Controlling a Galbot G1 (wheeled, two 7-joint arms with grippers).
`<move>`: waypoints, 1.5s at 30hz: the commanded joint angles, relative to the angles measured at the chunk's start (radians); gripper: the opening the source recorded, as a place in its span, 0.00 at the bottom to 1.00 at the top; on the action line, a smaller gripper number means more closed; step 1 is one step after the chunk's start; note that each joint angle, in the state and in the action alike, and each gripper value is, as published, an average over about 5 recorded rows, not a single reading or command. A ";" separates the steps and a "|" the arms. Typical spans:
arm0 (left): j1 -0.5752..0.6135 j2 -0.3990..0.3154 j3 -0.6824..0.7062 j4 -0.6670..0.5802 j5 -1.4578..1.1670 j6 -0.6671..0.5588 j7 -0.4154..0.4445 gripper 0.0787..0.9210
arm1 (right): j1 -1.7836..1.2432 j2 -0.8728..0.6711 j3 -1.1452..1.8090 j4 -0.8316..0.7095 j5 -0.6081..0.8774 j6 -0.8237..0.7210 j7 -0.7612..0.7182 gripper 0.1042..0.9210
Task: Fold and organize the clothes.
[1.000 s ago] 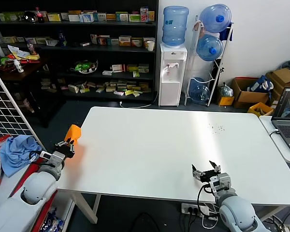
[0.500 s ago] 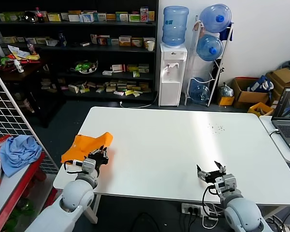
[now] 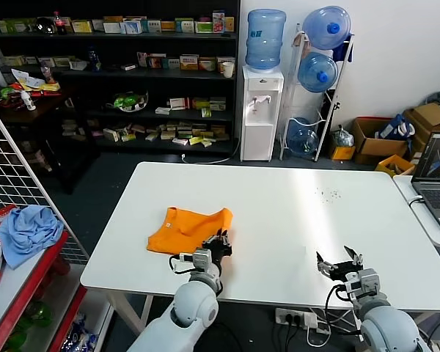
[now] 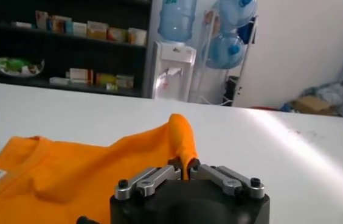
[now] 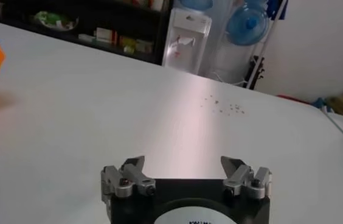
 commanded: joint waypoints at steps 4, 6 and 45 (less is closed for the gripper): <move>-0.042 -0.245 0.074 0.217 -0.052 -0.308 -0.005 0.07 | -0.022 -0.010 0.036 -0.004 0.006 0.008 -0.001 0.88; -0.043 -0.245 0.074 0.214 -0.070 -0.360 0.015 0.10 | -0.018 -0.006 0.031 -0.004 0.006 0.007 -0.001 0.88; 0.310 0.307 -0.340 -0.068 0.258 -0.414 0.207 0.88 | 0.030 0.207 0.079 -0.098 -0.074 0.353 -0.197 0.88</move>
